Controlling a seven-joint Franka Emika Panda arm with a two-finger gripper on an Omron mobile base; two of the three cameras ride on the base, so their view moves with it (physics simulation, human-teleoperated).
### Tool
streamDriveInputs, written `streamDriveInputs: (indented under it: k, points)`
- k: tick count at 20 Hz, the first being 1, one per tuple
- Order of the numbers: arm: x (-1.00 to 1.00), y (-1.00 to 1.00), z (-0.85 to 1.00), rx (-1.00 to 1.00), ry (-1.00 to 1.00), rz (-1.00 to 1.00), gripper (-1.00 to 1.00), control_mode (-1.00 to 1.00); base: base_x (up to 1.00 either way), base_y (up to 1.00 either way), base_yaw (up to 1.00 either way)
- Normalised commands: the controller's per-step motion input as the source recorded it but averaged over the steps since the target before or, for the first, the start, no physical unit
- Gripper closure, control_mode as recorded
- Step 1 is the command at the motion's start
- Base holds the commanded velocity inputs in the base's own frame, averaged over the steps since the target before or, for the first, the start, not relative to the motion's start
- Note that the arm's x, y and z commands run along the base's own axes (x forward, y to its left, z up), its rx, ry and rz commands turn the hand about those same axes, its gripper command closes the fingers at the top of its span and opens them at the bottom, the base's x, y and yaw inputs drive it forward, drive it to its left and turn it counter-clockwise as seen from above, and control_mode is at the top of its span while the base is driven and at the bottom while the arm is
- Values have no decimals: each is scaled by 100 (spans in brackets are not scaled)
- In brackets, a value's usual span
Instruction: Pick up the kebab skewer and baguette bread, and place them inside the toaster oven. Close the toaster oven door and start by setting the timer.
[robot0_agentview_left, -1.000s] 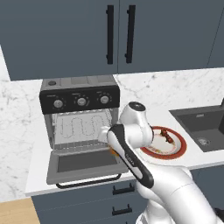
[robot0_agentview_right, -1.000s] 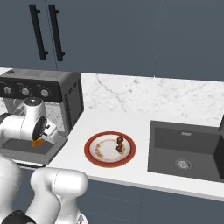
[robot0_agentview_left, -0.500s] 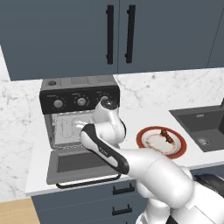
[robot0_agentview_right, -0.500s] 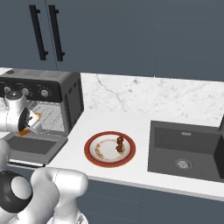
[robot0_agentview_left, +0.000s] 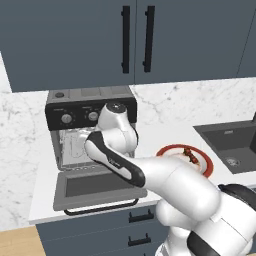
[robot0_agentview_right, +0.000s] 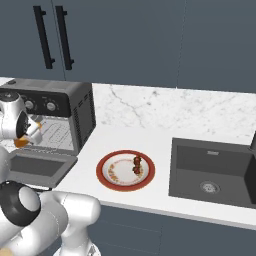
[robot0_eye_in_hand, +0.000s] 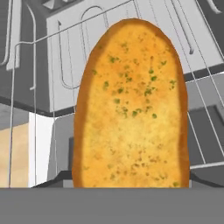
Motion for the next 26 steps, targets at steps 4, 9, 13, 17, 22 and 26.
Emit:
streamDriveInputs:
  k: [4, 9, 13, 17, 22, 26]
  points:
    - [13, 34, -5, 0, 0, -1, 100, -100, 0, 0, 0]
    - [34, 41, -3, 0, 0, -4, 100, -100, 0, 0, 0]
    - [18, 8, -9, 0, 0, -3, 100, -100, 0, 0, 0]
    - [0, 0, -34, 0, 0, -1, 100, -100, 0, 0, 0]
    - [2, 0, -34, 0, 0, 0, 100, -100, 0, 0, 0]
    - [5, 0, -16, 0, 0, 0, 100, -100, 0, 0, 0]
